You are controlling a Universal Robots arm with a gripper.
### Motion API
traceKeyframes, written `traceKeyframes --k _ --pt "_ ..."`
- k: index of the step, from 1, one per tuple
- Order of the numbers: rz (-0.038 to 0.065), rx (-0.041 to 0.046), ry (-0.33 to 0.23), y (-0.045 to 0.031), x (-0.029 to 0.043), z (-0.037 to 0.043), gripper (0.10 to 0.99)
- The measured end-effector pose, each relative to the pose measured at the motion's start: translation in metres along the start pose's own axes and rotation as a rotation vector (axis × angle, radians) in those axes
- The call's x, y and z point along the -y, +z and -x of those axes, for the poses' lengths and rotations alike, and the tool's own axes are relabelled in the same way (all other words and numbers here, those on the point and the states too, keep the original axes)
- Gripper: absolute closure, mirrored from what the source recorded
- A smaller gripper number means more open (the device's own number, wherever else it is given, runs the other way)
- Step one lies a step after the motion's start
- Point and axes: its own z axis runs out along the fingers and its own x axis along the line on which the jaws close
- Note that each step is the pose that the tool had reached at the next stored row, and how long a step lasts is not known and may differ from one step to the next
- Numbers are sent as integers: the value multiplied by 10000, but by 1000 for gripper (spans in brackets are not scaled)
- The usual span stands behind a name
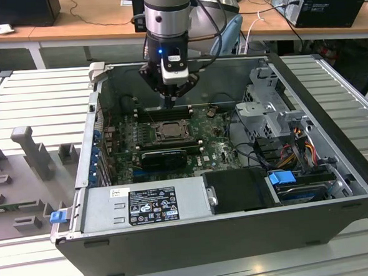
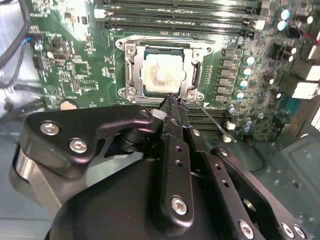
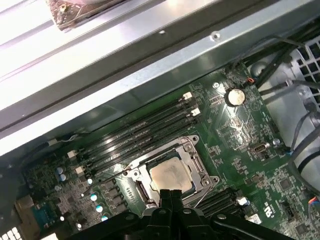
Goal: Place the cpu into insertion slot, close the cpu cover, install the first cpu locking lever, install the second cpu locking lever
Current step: 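Install the first cpu locking lever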
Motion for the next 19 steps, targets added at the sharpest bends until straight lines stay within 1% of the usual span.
traceKeyframes --k 5,19 --pt "1 -15 -591 0 0 0 980" --pt "5 -42 -1619 0 1 0 980"
